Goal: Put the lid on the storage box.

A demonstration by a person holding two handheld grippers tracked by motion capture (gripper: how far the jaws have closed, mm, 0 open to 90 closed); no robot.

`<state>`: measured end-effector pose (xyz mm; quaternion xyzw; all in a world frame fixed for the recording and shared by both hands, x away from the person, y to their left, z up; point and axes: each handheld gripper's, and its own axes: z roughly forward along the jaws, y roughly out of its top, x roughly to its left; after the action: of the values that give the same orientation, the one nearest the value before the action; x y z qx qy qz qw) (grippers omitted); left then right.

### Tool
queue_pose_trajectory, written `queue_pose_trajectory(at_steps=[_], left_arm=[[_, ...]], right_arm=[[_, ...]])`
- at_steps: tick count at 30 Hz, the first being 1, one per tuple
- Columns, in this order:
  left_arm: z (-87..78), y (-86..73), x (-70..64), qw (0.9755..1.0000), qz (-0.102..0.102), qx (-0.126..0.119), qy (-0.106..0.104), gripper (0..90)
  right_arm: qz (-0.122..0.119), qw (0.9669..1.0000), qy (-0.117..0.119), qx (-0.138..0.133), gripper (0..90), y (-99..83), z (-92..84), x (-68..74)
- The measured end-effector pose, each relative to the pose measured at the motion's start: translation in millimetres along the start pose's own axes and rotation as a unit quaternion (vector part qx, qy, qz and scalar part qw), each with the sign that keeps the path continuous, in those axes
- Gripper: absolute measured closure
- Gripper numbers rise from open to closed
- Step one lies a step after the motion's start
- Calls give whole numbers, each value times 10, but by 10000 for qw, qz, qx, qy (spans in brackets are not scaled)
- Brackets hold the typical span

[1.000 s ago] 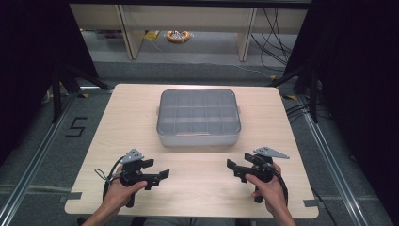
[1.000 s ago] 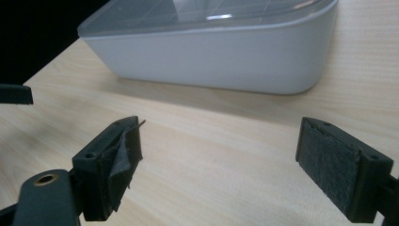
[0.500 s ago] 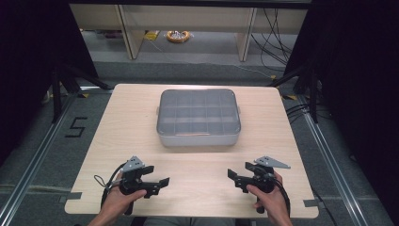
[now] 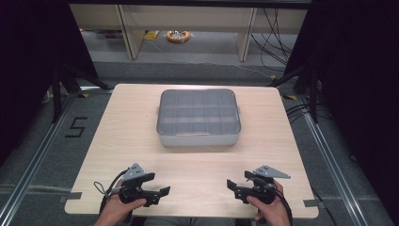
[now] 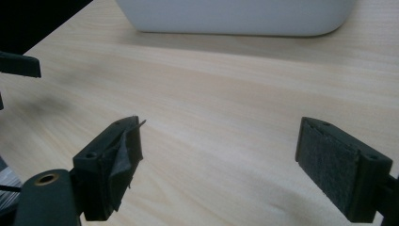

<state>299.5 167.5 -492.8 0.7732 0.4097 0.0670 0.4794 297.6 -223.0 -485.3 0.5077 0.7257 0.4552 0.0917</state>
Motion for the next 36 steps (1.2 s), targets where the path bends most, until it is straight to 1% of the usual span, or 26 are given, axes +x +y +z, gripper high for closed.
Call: queue_pose_trajectory(at_steps=[1, 4, 5, 6, 8, 10, 11, 13, 14, 15, 16, 18, 19, 20, 21, 22, 23, 24, 25, 26, 28, 29, 31, 32, 33, 36], left_arm=[[-8, -14, -11, 10000, 28, 46, -19, 153], [-20, -47, -38, 9999, 56, 114, -43, 153], [-16, -60, -57, 9999, 14, 113, -59, 153], [-22, -70, -65, 9998, 57, 179, -71, 153], [-23, -91, -86, 9996, 110, 228, -116, 154], [-32, -114, -116, 9994, 127, 280, -129, 154], [-30, -121, -127, 9994, 121, 270, -171, 154], [-42, -136, -142, 9993, 166, 300, -157, 154], [-45, -148, -149, 9992, 154, 300, -194, 154], [-47, -153, -161, 9994, 140, 281, -166, 154], [-51, -162, -167, 9993, 115, 264, -217, 154], [-72, -168, -174, 9992, 130, 300, -220, 154], [-80, -172, -170, 9991, 156, 311, -238, 154], [-86, -175, -173, 9991, 144, 304, -243, 154], [-90, -183, -180, 9993, 95, 283, -237, 154], [-102, -182, -181, 9992, 107, 328, -211, 154], [-103, -186, -183, 9993, 99, 295, -228, 154], [-103, -190, -180, 9993, 113, 269, -247, 154], [-109, -192, -178, 9992, 134, 288, -250, 154], [-111, -193, -179, 9992, 139, 286, -252, 154], [-109, -192, -179, 9992, 144, 282, -250, 154], [-108, -190, -176, 9992, 142, 279, -246, 154], [-108, -189, -176, 9993, 112, 285, -211, 154], [-110, -188, -171, 9992, 135, 297, -219, 154], [-113, -188, -175, 9993, 111, 297, -185, 154], [-108, -189, -175, 9994, 33, 284, -208, 154]], right_arm=[[-202, 9997, 60, -80, 161, -8, 6, -22], [-263, 9996, 123, 40, 161, -56, -26, 10], [-253, 9996, 52, 79, 161, -76, -38, 28], [-253, 9996, 148, 58, 161, -94, -33, 41], [-378, 9991, 142, 105, 161, -134, -39, 53], [-281, 9992, 175, 204, 161, -168, -57, 99], [-400, 9989, 115, 209, 161, -179, -70, 85], [-348, 9989, 242, 214, 162, -213, -71, 87], [-366, 9989, 201, 194, 162, -227, -77, 91], [-318, 9988, 182, 316, 162, -244, -94, 105], [-377, 9987, 262, 218, 162, -258, -77, 97], [-426, 9986, 220, 214, 162, -284, -88, 97], [-193, 9989, 205, 367, 163, -302, -109, 131], [-399, 9984, 242, 326, 162, -306, -104, 96], [-383, 9987, 176, 299, 162, -317, -114, 114], [-373, 9985, 269, 307, 162, -325, -114, 109], [-465, 9982, 210, 317, 162, -330, -122, 101], [-296, 9988, 219, 317, 162, -341, -135, 141], [-378, 9982, 327, 320, 162, -348, -136, 126], [-397, 9983, 225, 354, 162, -354, -145, 136], [-294, 9984, 331, 366, 162, -363, -152, 155], [-382, 9981, 348, 339, 162, -365, -142, 141], [-360, 9985, 234, 342, 162, -370, -137, 149], [-466, 9981, 191, 341, 162, -366, -133, 130], [-287, 9983, 225, 451, 162, -366, -155, 153], [-313, 9984, 233, 420, 163, -364, -155, 147]])
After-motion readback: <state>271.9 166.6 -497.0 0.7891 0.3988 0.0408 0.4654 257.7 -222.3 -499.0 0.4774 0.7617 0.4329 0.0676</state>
